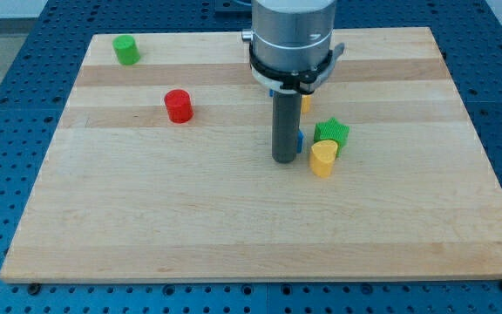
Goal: Push the red star closer to the red circle
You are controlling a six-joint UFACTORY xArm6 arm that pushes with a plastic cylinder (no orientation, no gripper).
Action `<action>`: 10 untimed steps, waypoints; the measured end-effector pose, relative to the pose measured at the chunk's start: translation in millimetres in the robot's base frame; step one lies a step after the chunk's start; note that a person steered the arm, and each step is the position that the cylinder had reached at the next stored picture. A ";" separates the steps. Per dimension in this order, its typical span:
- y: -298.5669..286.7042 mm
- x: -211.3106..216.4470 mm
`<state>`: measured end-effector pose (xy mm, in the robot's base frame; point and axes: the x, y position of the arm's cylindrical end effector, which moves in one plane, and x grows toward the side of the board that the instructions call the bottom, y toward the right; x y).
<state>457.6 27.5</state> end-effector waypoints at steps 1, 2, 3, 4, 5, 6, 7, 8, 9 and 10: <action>0.0 -18.9; 0.0 -34.6; -0.7 -49.3; -3.5 -59.7; -0.3 -62.3; 18.5 -61.4; 40.6 -54.6; 55.2 -56.5; 65.0 -68.2; 65.9 -88.8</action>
<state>368.8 93.3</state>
